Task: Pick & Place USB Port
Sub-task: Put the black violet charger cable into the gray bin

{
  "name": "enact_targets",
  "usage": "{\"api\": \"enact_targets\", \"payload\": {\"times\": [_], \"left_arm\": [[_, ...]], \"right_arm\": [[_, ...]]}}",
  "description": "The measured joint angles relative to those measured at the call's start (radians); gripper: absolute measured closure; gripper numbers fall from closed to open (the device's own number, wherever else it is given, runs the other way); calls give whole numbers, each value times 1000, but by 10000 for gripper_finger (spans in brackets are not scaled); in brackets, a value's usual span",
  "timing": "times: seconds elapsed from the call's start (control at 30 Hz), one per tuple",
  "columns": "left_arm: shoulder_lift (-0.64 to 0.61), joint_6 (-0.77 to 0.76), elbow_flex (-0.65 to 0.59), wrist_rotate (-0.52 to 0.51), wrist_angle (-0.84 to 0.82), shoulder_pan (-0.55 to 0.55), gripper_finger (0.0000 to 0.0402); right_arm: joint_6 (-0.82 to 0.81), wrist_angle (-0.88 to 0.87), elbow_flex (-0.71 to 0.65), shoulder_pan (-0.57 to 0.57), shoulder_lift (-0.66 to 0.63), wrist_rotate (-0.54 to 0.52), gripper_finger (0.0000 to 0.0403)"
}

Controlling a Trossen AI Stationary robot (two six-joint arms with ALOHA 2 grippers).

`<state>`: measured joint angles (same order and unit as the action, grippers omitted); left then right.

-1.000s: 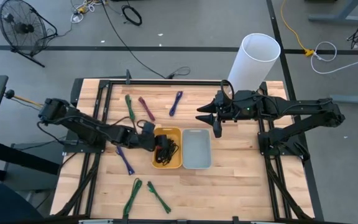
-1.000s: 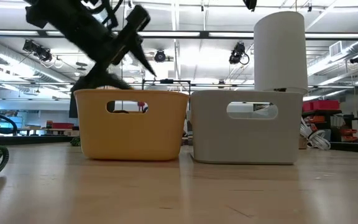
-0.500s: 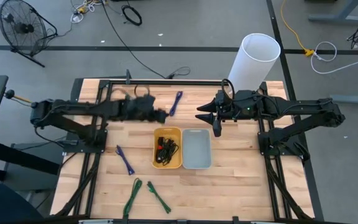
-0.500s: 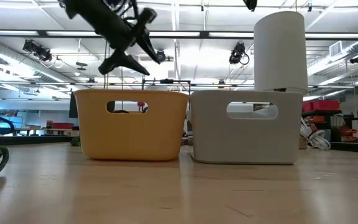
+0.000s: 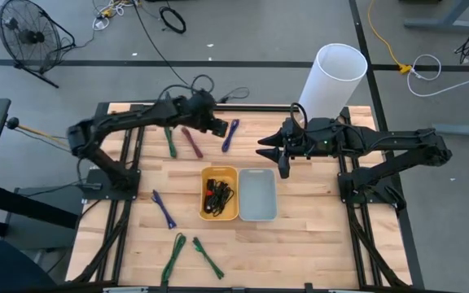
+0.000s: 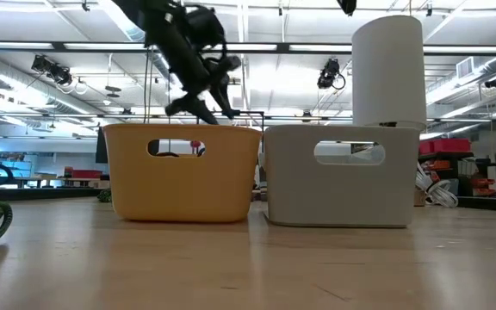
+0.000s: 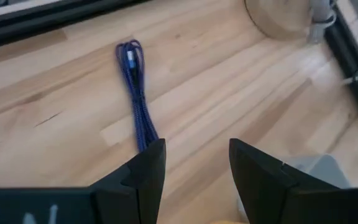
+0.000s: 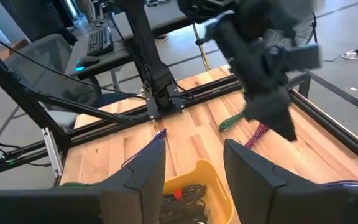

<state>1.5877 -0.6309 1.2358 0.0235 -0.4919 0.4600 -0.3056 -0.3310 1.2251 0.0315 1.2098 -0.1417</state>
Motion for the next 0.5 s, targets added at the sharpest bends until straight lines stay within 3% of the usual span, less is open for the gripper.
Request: {"api": "enact_targets", "payload": {"times": [0.5], "left_arm": [[331,120,227,7,-146,7,220]], "right_arm": [[0,-19,0,-1,0,0,241]]}}
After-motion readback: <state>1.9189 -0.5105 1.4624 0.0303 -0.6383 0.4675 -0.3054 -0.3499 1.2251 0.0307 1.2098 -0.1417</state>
